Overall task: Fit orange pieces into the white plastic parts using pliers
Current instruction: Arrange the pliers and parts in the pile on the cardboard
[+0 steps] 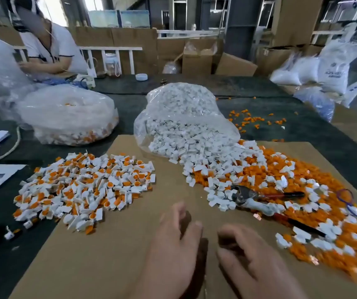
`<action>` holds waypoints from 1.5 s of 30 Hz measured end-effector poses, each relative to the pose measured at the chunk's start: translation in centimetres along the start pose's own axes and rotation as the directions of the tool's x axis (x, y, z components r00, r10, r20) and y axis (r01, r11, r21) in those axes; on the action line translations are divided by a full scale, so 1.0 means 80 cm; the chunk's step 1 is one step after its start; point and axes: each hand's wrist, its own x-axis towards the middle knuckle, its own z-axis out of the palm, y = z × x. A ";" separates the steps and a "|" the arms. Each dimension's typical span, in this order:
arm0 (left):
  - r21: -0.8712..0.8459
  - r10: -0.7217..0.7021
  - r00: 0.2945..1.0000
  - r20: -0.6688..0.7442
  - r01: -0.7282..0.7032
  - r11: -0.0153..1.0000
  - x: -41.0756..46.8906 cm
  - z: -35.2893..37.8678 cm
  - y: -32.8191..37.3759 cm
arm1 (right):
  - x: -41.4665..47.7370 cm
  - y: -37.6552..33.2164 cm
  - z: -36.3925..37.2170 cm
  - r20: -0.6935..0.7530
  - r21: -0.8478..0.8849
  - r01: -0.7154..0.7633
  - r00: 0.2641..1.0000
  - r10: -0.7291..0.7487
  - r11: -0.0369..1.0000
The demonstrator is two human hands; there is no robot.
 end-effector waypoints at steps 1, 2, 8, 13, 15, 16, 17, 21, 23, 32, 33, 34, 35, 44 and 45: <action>-0.006 -0.007 1.000 0.009 0.007 1.000 0.009 0.003 0.001 | 0.002 0.003 -0.005 0.012 0.007 -0.024 1.000 0.024 1.000; 0.008 -0.008 1.000 0.010 0.008 1.000 0.017 0.005 0.001 | 0.001 0.009 -0.010 -0.053 -0.014 0.012 0.998 -0.013 1.000; 0.325 0.118 0.990 0.080 -0.138 0.936 0.032 0.009 0.005 | -0.033 0.080 -0.052 -0.280 -0.237 -0.124 0.959 0.054 0.963; 0.241 0.240 0.950 0.201 -0.285 0.928 0.009 0.053 0.012 | -0.033 0.098 -0.046 -0.248 -0.234 -0.148 0.965 0.088 0.961; 0.204 0.281 0.942 0.186 -0.317 0.926 0.007 0.061 0.006 | -0.028 0.101 -0.040 -0.279 -0.241 -0.132 0.958 0.061 0.961; 0.191 0.299 0.940 0.164 -0.328 0.925 0.009 0.060 0.005 | -0.026 0.102 -0.038 -0.304 -0.264 -0.116 0.952 0.031 0.958; 0.185 0.314 0.938 0.145 -0.337 0.923 0.010 0.060 0.003 | -0.027 0.102 -0.036 -0.324 -0.275 -0.103 0.946 0.009 0.956; 0.153 0.328 0.937 0.115 -0.343 0.927 0.016 0.058 -0.003 | -0.027 0.106 -0.034 -0.341 -0.230 -0.078 0.940 -0.006 0.970; 0.144 0.335 0.936 0.108 -0.348 0.926 0.017 0.061 -0.004 | -0.027 0.106 -0.034 -0.345 -0.215 -0.073 0.939 -0.006 0.974; 0.121 0.332 0.936 0.113 -0.345 0.931 0.018 0.060 -0.006 | -0.028 0.111 -0.033 -0.358 -0.221 -0.082 0.934 -0.003 0.972; 0.112 0.333 0.936 0.110 -0.345 0.932 0.017 0.060 -0.006 | -0.029 0.109 -0.033 -0.373 -0.223 -0.102 0.928 0.012 0.969; 0.100 0.330 0.938 0.108 -0.341 0.935 0.017 0.060 -0.006 | -0.030 0.108 -0.033 -0.393 -0.228 -0.134 0.919 0.035 0.964; 0.089 0.323 0.941 0.105 -0.332 0.939 0.017 0.059 -0.006 | -0.032 0.107 -0.034 -0.417 -0.235 -0.182 0.906 0.070 0.955; 0.079 0.263 0.961 0.089 -0.270 0.960 0.020 0.059 -0.008 | -0.051 0.122 -0.057 -0.568 -0.359 -0.560 0.766 0.301 0.747; 0.086 0.263 0.960 0.099 -0.271 0.959 0.020 0.060 -0.008 | -0.052 0.124 -0.060 -0.547 -0.362 -0.604 0.755 0.363 0.710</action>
